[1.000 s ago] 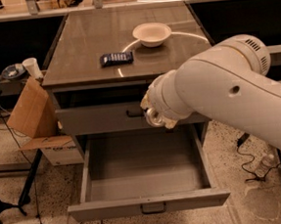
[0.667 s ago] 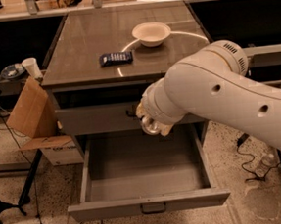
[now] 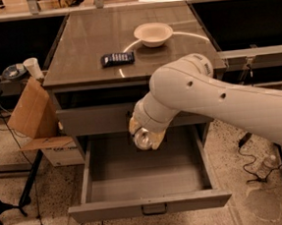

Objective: Place pepsi can into middle drawer

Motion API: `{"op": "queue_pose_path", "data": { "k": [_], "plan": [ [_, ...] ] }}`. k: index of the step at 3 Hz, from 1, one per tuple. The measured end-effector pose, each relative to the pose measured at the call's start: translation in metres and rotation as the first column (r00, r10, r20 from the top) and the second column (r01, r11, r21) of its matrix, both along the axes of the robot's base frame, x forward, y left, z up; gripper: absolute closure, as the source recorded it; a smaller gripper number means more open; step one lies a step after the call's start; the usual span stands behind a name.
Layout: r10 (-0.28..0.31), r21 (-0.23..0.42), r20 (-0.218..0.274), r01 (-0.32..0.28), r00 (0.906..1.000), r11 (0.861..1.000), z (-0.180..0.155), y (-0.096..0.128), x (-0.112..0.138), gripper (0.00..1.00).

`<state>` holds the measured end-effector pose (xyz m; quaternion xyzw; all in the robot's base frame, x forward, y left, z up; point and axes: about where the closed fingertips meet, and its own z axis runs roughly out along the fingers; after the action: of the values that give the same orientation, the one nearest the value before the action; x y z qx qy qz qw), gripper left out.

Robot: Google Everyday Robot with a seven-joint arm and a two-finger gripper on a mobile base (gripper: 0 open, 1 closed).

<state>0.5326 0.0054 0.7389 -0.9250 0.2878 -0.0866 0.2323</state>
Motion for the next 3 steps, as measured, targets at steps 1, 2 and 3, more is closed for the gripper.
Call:
{"op": "queue_pose_path", "data": {
  "k": [1,2,3],
  "plan": [
    [0.021,0.004,-0.063,-0.02,0.9978,1.0,-0.019,0.007,0.001,1.0],
    [0.021,0.004,-0.063,-0.02,0.9978,1.0,-0.019,0.007,0.001,1.0],
    [0.069,-0.008,-0.11,-0.071,0.9916,0.997,-0.04,0.025,0.021,1.0]
  ]
}}
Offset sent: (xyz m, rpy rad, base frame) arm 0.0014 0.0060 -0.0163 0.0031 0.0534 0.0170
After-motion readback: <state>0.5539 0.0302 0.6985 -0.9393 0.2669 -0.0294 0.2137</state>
